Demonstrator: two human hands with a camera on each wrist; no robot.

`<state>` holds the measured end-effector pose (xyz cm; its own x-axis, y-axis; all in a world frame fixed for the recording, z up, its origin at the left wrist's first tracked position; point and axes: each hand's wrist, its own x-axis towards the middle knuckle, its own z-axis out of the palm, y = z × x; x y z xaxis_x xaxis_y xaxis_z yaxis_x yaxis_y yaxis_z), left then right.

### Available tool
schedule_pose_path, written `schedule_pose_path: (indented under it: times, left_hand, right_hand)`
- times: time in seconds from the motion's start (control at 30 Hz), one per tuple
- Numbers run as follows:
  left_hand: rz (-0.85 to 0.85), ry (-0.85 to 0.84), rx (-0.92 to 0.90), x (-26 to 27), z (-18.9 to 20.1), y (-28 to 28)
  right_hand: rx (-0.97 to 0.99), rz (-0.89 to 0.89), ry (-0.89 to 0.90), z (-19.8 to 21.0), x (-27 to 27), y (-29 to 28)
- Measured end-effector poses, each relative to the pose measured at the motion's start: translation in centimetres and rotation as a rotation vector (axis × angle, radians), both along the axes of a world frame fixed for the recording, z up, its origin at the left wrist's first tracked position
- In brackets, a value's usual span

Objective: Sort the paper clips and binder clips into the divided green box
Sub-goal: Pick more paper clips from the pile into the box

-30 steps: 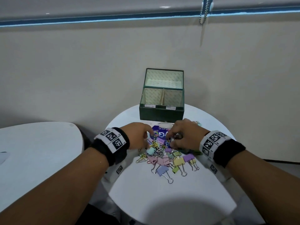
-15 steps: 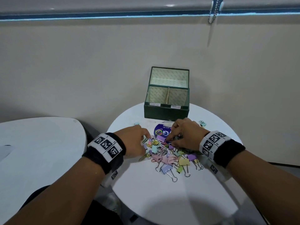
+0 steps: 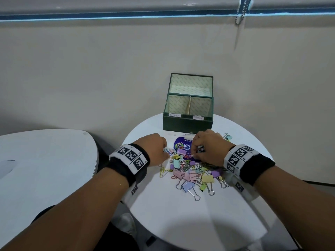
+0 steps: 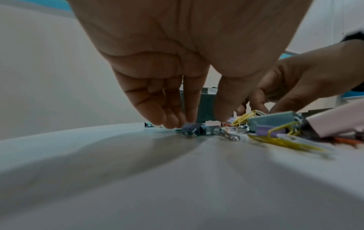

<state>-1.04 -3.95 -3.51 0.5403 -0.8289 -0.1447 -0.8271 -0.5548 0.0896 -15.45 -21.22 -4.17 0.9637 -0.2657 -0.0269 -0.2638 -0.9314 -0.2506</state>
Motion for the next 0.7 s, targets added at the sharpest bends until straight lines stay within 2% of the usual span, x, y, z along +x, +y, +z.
schedule_pose_path:
  times: [0.27,0.4,0.43,0.5,0.57,0.6,0.63,0.7]
  left_hand:
    - [-0.056,0.075,-0.049,-0.5,0.1,-1.2]
    - [-0.068,0.104,-0.099,-0.5,0.1,-1.1]
    - [-0.067,0.105,-0.123,-0.4,0.2,-1.0]
    - [-0.055,0.101,-0.197,-0.2,0.4,-0.9]
    - [-0.037,0.098,-0.263,0.1,0.6,-0.8]
    - [-0.028,0.095,-0.284,0.1,0.7,-0.8]
    - [-0.022,0.091,-0.296,0.2,0.6,-0.8]
    - [-0.02,0.086,-0.299,0.1,0.5,-0.9]
  right_hand:
    - [0.184,-0.166,-0.295,0.6,-0.4,-0.5]
    - [0.284,-0.2,-0.326,1.6,-0.6,-0.5]
    - [0.378,-0.223,-0.346,1.8,-0.6,-0.6]
    - [0.716,-0.335,-0.375,2.2,-0.4,-0.8]
    - [0.997,-0.46,-0.313,2.6,-0.1,-1.0]
    - [1.012,-0.491,-0.252,2.7,0.1,-1.0]
    - [0.918,-0.482,-0.165,2.8,0.4,-1.0]
    - [0.473,-0.335,0.06,3.0,1.0,-0.6]
